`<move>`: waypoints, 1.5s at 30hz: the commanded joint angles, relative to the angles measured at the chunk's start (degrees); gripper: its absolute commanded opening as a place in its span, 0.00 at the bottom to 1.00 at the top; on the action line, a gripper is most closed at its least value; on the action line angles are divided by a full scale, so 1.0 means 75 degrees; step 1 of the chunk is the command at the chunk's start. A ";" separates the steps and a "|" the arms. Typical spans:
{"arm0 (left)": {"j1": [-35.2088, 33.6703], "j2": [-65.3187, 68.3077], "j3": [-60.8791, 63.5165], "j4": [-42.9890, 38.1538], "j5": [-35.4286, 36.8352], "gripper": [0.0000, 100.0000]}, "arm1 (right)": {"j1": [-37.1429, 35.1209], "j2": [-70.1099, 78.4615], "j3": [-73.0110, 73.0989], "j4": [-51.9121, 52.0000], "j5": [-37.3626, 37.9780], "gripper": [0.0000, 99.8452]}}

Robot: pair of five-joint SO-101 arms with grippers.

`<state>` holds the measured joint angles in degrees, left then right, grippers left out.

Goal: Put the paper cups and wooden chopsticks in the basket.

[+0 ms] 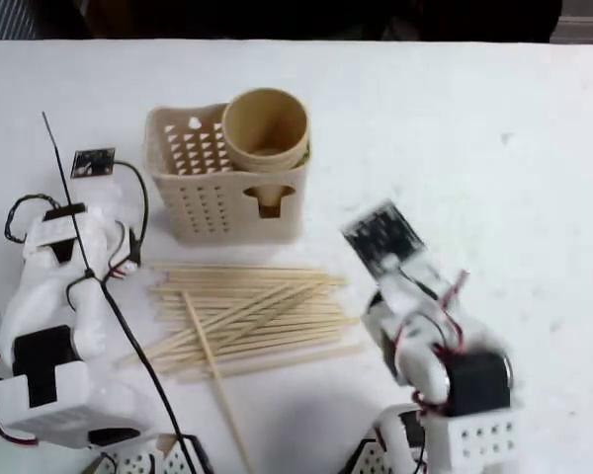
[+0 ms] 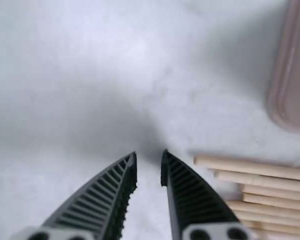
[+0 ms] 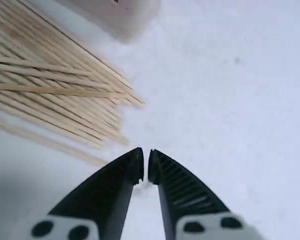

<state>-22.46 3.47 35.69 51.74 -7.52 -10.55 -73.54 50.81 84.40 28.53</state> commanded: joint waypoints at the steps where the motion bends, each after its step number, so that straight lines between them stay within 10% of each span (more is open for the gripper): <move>1: 0.0100 -0.0029 -0.0023 -0.0141 -0.0059 0.10 | 0.1459 -0.1541 0.1254 -0.0744 0.0856 0.03; 19: 0.0100 -0.0018 -0.0012 -0.0141 -0.0059 0.10 | 0.3136 -0.3968 0.6142 -0.2491 0.1184 0.03; 45: 0.0100 -0.0018 -0.0012 -0.0141 -0.0059 0.10 | 0.3112 -0.3968 0.6142 -0.1412 0.1207 0.03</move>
<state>-22.46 3.47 35.69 51.74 -7.52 12.57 -102.73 96.35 73.49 37.05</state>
